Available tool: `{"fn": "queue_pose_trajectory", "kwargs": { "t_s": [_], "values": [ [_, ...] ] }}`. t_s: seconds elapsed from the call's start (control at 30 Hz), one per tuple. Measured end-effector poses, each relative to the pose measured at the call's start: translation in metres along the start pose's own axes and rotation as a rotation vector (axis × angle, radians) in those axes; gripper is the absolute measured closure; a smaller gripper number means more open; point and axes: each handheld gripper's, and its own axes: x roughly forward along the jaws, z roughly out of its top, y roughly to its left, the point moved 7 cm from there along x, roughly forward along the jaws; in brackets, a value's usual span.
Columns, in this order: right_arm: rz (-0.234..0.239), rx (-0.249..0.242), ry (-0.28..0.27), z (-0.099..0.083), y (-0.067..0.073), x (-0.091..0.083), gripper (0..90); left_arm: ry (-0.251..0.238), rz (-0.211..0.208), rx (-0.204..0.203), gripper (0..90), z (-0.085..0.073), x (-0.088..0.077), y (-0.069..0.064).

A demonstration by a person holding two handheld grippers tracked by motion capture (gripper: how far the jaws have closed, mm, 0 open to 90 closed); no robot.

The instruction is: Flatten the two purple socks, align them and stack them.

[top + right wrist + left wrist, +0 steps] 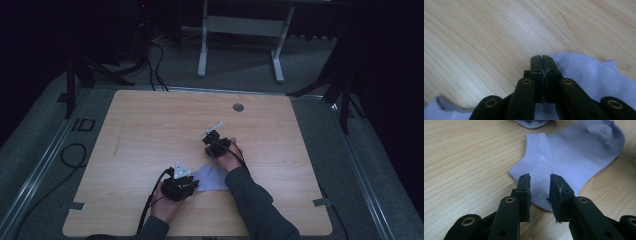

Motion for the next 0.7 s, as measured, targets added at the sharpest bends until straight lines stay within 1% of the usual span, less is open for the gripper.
{"fn": "queue_pose_trajectory", "kwargs": {
  "t_s": [0.1,0.2,0.3,0.4,0.7],
  "values": [
    [-0.004,0.003,-0.009,0.0,0.001,-0.001,88.9,-0.002,-0.001,0.001,70.3,0.0,0.0,0.0],
    [0.004,-0.004,-0.035,0.003,0.005,-0.007,89.0,-0.002,-0.001,-0.001,70.3,0.0,0.0,0.0],
    [0.011,0.004,-0.061,0.006,0.006,-0.015,89.0,0.0,0.0,0.001,70.3,0.0,0.0,0.0],
    [0.015,0.008,-0.09,0.008,0.005,-0.025,89.0,0.0,-0.002,0.0,70.2,0.0,0.0,-0.001],
    [0.05,0.089,-0.186,0.01,-0.011,-0.058,89.0,-0.001,-0.003,-0.002,70.2,0.0,0.0,-0.001]
  ]
}}
